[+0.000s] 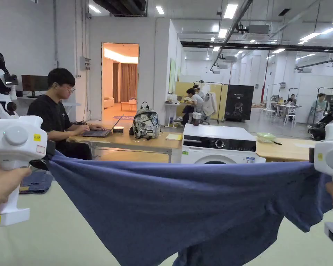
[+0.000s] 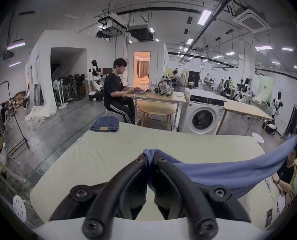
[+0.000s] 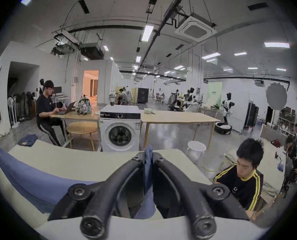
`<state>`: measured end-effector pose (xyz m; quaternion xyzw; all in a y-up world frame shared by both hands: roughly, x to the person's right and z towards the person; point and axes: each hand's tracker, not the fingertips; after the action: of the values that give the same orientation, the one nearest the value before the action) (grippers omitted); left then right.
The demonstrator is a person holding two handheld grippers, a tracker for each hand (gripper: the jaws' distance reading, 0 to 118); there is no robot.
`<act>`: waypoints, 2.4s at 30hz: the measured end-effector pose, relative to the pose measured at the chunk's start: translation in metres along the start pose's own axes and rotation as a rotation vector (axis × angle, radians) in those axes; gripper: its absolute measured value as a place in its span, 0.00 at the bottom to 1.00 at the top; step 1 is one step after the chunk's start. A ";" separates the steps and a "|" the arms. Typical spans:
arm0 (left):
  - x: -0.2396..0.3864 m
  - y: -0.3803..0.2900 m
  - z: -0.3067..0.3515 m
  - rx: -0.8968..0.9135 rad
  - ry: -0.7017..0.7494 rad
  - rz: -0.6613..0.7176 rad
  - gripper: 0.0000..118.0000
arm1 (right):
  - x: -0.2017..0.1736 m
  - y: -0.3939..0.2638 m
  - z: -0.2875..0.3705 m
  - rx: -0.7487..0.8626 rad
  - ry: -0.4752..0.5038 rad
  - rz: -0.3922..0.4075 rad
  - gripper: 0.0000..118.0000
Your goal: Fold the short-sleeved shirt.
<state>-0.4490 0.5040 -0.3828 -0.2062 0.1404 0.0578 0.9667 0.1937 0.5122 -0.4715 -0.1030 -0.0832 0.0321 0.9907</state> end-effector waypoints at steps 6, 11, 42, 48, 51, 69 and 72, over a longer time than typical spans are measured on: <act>0.004 0.012 -0.014 0.023 0.022 0.000 0.01 | -0.009 0.013 -0.015 0.029 -0.011 0.011 0.05; 0.012 -0.016 -0.016 0.004 0.037 -0.013 0.01 | -0.016 -0.021 -0.025 -0.013 -0.007 0.065 0.05; -0.037 -0.323 0.041 -0.267 -0.045 -0.032 0.01 | 0.035 -0.315 0.114 -0.358 0.038 0.156 0.05; -0.044 -0.381 0.062 -0.337 -0.041 -0.049 0.01 | 0.041 -0.357 0.136 -0.461 0.057 0.169 0.05; -0.045 -0.404 0.063 -0.373 -0.038 -0.072 0.01 | 0.039 -0.376 0.139 -0.488 0.059 0.183 0.05; -0.017 -0.380 0.060 -0.241 -0.119 -0.057 0.51 | 0.001 -0.358 0.156 -0.339 0.136 0.116 0.68; 0.020 -0.362 0.077 -0.135 -0.154 -0.079 0.51 | -0.026 -0.336 0.171 -0.239 0.188 0.062 0.68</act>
<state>-0.3491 0.2085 -0.1826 -0.2709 0.0534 0.0447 0.9601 0.1540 0.2159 -0.2399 -0.2254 0.0099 0.0426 0.9733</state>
